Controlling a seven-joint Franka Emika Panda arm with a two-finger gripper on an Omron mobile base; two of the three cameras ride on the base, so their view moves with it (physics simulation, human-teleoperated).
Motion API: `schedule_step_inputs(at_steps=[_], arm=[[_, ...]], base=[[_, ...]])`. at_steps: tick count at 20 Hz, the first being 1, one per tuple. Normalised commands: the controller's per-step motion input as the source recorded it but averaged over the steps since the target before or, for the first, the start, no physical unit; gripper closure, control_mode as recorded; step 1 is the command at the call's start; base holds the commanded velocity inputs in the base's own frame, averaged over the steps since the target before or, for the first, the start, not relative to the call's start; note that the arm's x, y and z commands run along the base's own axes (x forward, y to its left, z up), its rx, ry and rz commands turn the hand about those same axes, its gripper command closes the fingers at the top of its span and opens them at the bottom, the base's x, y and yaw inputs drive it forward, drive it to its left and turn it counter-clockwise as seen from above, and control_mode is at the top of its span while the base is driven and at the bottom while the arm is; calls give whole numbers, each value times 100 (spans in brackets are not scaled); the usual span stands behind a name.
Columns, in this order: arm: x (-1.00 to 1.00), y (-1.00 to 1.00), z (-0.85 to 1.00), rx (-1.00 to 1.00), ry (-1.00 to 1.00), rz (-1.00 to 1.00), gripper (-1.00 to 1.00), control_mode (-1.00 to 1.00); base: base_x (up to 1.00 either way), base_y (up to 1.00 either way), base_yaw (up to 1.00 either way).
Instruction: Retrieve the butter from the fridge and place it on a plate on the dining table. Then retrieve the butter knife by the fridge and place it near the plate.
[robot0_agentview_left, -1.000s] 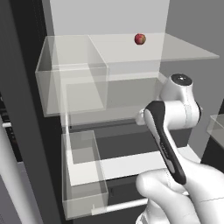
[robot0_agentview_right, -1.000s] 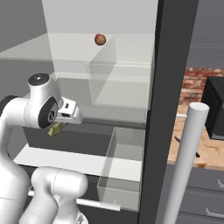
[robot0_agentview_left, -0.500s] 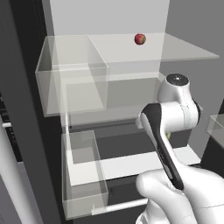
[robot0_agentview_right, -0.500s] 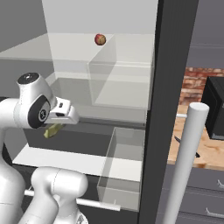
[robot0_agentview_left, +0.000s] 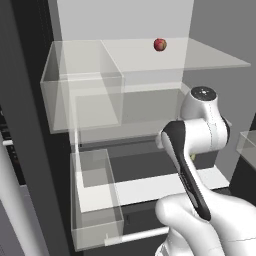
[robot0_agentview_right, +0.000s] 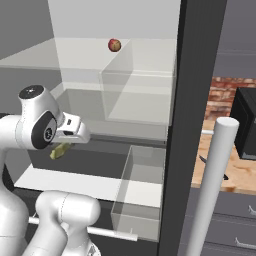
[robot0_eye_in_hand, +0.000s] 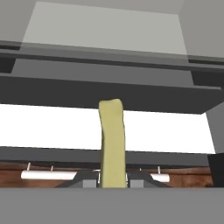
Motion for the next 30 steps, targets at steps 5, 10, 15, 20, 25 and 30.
schedule_step_inputs(at_steps=[5,10,15,20,25,30], arm=[[-22,0,-1,0,0,0,100,100],[0,0,0,0,0,0,100,100],[0,0,0,0,0,0,100,100],[0,0,0,0,0,0,100,100],[0,0,0,0,0,0,100,100],[0,0,0,0,0,0,100,100]], base=[[-8,0,0],[-61,0,0],[-77,1,-2],[-63,0,-4],[-58,0,-4],[-45,11,-2]])
